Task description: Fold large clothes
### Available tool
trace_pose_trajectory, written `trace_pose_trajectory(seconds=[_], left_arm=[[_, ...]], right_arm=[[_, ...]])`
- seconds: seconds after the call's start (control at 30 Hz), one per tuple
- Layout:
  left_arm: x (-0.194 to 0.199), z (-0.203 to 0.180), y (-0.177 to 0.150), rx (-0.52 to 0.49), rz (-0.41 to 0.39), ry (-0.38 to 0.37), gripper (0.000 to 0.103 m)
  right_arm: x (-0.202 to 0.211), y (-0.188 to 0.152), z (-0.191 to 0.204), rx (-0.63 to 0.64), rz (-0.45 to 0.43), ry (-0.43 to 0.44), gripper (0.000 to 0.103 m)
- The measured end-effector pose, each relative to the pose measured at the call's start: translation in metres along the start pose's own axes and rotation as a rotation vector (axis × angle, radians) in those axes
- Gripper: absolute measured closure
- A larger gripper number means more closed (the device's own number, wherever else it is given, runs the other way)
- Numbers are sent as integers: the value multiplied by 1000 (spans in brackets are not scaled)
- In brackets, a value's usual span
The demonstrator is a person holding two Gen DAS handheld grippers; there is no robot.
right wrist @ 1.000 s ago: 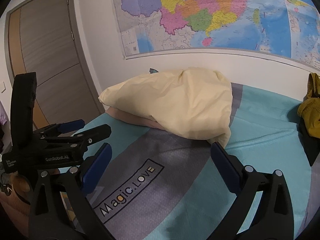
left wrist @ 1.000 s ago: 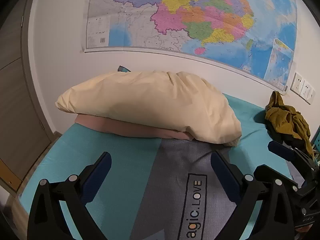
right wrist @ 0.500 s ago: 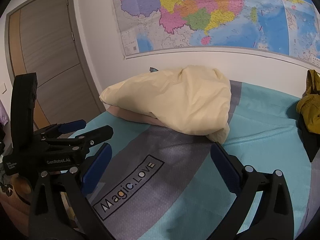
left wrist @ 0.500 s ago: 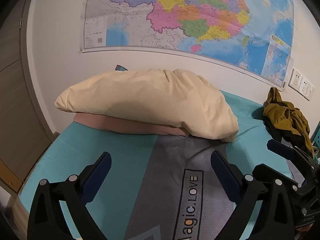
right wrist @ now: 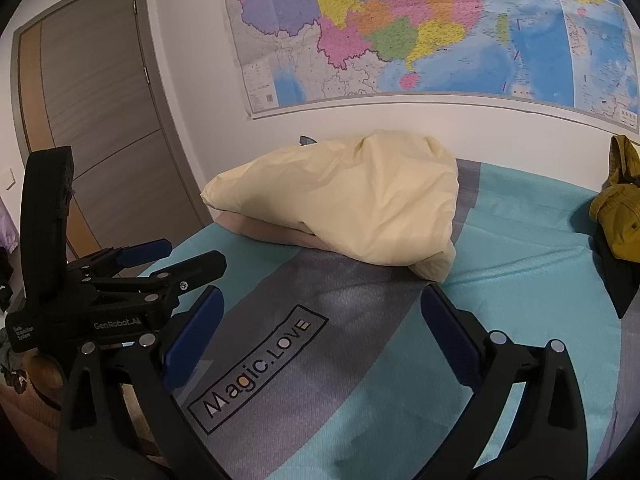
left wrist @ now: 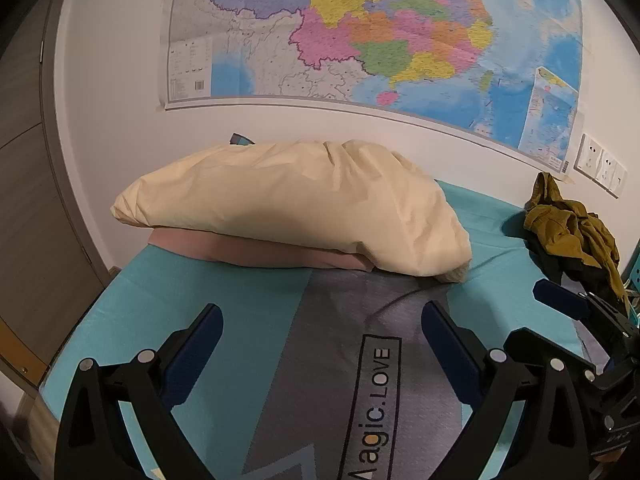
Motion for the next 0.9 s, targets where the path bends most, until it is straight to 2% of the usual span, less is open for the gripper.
trace_pose_trajectory(seconds=[0.37,0.57,0.73,0.83,0.9], left_arm=[[7,-6,-4,-12,-10,-4,7],[9,-20,-4,-51,-32,-19,7],[4,-26,-8,-42,3,-34,7],[0,-32,-9,-32,19,-60,7],[-2,-39,-10,-27,34,-105,7]], right_arm=[[7,-1,0,-2,-9,9,6],[13,-5,-6,-15,-12,0,6],[18,-7,-13,-29,-16,-10,6],[23,-9,-18,-38,-23,-21,6],[30,-10,-24,-50,-32,-29,6]])
Point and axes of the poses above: each gripper's, at about its wrist camera, not at the fingertips, and x roughly against the way its jaws point, z to its left, y to its top, the point moved 9 cm from there along -x, roughly the way its jaws point, and after that the axes turned 3 degrees about y, right-handed, at the moved point
